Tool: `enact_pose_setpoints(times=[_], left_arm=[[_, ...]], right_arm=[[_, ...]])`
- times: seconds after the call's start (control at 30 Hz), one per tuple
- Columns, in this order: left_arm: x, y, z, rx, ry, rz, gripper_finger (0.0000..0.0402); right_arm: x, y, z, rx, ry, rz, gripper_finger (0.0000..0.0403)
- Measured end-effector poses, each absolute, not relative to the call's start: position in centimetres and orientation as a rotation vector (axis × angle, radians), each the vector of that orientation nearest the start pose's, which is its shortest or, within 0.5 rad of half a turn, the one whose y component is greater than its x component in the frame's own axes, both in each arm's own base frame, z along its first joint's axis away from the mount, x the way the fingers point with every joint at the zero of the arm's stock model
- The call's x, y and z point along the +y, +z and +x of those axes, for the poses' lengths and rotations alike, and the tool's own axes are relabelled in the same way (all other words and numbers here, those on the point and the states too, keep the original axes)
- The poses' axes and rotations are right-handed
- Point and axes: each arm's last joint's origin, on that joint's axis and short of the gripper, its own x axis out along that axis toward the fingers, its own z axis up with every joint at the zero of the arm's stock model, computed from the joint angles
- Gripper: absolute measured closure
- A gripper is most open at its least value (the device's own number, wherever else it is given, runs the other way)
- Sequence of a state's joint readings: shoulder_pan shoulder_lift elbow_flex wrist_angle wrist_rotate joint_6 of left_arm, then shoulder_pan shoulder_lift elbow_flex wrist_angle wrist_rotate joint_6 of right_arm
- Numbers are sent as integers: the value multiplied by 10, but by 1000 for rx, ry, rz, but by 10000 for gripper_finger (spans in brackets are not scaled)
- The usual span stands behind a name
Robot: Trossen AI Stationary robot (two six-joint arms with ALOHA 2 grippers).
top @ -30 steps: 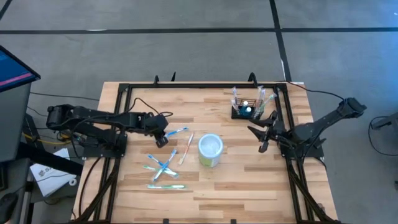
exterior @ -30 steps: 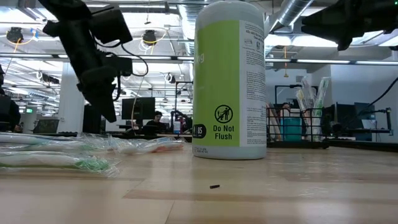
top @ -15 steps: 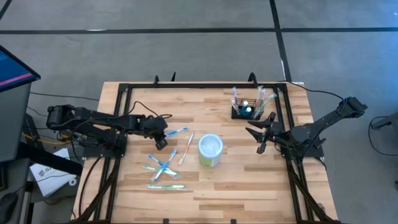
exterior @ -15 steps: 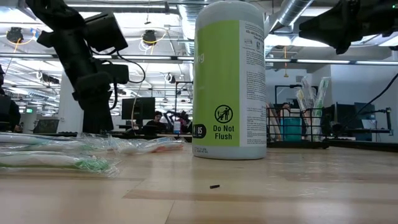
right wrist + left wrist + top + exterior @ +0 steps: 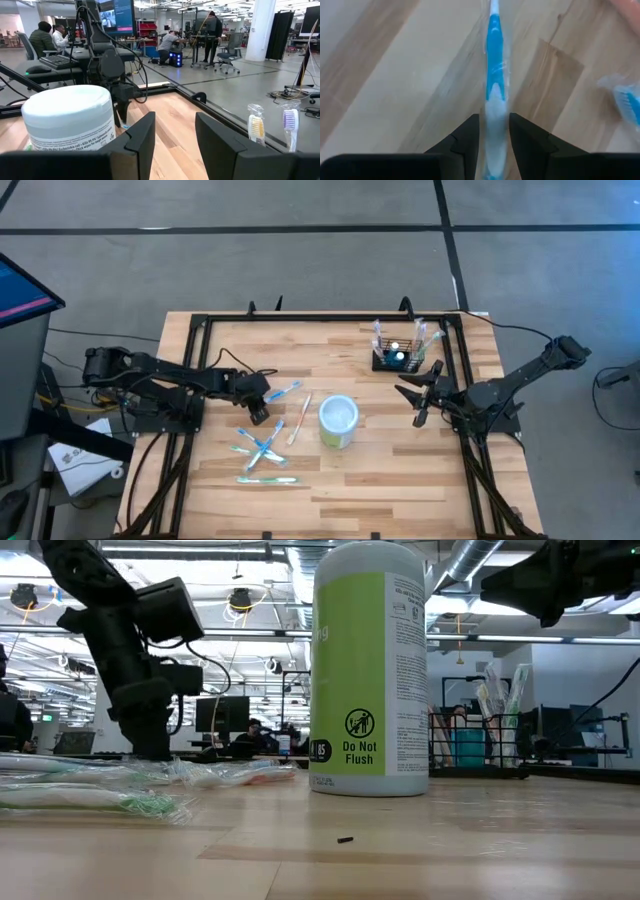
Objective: Pick & Place toothbrushing station
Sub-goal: Put the blue toothbrush into the wire organizer
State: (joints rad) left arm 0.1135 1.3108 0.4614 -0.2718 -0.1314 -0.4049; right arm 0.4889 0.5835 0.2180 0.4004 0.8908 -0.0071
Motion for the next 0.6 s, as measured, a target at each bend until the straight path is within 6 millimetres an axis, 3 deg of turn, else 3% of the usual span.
enact_pose_setpoints(times=[0.23,0.43,0.6], left_arm=[[27,121,201,1093,447,-346,306],[25,122,201,1088,443,-345,363],[25,122,202,1078,443,-352,368]], right_arm=[[44,220,131,-24,-402,14,272],[44,220,131,-24,-402,17,272],[44,220,131,-25,-402,21,272]])
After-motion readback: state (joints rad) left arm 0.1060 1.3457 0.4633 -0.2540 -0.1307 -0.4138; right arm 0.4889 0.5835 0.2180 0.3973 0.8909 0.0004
